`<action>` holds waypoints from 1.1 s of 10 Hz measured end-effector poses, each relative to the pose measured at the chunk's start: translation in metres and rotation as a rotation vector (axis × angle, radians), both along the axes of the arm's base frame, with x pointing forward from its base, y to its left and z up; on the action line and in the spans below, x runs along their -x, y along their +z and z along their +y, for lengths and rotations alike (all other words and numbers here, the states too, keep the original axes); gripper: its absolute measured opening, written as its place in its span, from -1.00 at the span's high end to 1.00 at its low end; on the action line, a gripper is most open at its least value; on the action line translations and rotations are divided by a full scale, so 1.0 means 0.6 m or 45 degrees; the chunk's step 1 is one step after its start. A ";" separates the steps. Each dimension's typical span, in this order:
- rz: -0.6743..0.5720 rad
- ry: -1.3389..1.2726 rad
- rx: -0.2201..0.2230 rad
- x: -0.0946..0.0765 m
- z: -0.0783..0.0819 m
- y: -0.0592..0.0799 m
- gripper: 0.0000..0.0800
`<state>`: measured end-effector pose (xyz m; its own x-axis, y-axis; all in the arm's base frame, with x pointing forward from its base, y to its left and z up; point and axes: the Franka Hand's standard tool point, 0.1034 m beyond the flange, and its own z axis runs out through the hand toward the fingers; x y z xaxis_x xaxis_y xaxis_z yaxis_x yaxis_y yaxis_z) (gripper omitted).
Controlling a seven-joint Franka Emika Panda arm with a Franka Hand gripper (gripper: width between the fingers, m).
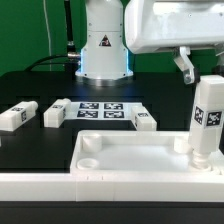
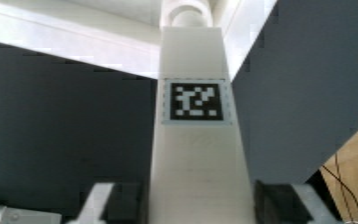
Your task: Assemble desk
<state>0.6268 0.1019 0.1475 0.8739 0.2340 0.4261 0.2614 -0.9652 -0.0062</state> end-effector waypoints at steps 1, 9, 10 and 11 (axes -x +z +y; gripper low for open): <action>0.000 0.000 0.000 0.000 0.000 -0.001 0.28; -0.058 -0.005 -0.009 -0.004 0.002 -0.019 0.28; -0.083 -0.006 -0.012 -0.005 0.003 -0.019 0.28; -0.086 -0.007 -0.011 -0.006 0.002 -0.019 0.28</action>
Offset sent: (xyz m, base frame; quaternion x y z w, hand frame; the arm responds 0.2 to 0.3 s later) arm -0.0029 0.0007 -0.0099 0.0074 0.0054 0.0017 1.0000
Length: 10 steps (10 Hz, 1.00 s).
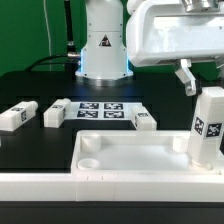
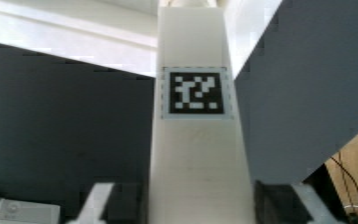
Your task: Assemble desk
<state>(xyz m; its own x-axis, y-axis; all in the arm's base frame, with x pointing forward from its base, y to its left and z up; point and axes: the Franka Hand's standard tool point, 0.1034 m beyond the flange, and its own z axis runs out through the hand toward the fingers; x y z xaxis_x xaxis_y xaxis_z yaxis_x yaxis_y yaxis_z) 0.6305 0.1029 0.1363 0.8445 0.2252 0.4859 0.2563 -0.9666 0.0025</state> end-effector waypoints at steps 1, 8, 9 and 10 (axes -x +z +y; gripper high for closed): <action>0.000 0.000 0.000 0.000 0.000 0.000 0.28; 0.002 0.002 0.000 0.000 0.001 0.000 -0.61; -0.001 0.002 0.000 0.000 0.001 0.003 -0.61; 0.004 0.003 0.002 -0.001 0.001 0.012 -0.62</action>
Offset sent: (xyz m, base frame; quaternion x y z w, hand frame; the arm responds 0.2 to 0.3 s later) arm 0.0000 0.0000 0.0000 0.0000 0.0000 0.0000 1.0000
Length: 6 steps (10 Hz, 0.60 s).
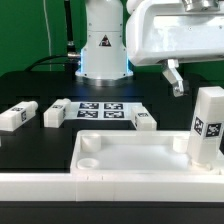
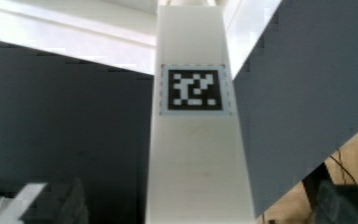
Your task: Assemble desk
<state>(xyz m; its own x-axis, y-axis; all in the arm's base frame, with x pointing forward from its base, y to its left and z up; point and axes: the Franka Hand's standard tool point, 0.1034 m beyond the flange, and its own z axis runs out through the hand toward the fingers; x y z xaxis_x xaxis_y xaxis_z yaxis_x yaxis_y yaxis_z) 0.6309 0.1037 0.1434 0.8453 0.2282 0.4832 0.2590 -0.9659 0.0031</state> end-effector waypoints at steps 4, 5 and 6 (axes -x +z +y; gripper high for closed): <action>0.038 0.010 0.010 -0.002 0.000 0.055 -0.62; 0.052 0.011 0.011 0.000 0.001 0.051 -0.62; 0.069 0.013 0.013 0.000 0.001 0.051 -0.62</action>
Offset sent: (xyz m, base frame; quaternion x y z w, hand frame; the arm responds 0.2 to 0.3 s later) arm 0.0026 -0.0035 0.0317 -0.0070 -0.0407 -0.0039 0.9991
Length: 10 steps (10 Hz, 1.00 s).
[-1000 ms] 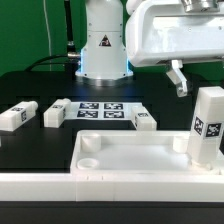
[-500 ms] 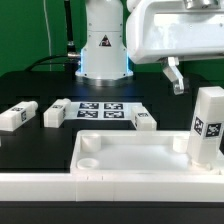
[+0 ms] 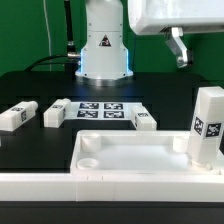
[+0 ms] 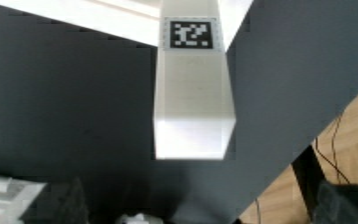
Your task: Assemble desk
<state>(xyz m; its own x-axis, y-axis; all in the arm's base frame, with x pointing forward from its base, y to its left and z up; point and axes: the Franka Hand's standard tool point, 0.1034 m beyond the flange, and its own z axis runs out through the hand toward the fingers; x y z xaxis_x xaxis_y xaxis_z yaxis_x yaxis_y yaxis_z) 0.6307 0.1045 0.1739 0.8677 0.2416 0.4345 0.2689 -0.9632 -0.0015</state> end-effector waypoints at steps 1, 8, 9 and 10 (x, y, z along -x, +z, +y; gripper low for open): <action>0.011 -0.003 -0.001 0.002 0.000 -0.003 -0.62; 0.598 0.018 0.035 0.016 0.010 -0.033 -0.62; 0.570 0.016 0.032 0.008 0.010 -0.033 -0.62; 0.573 0.016 0.032 0.009 0.010 -0.035 -0.62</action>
Offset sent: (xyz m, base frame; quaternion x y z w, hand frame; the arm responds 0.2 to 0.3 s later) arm 0.0092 -0.0134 -0.0124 -0.0001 -0.1894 -0.0076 0.9819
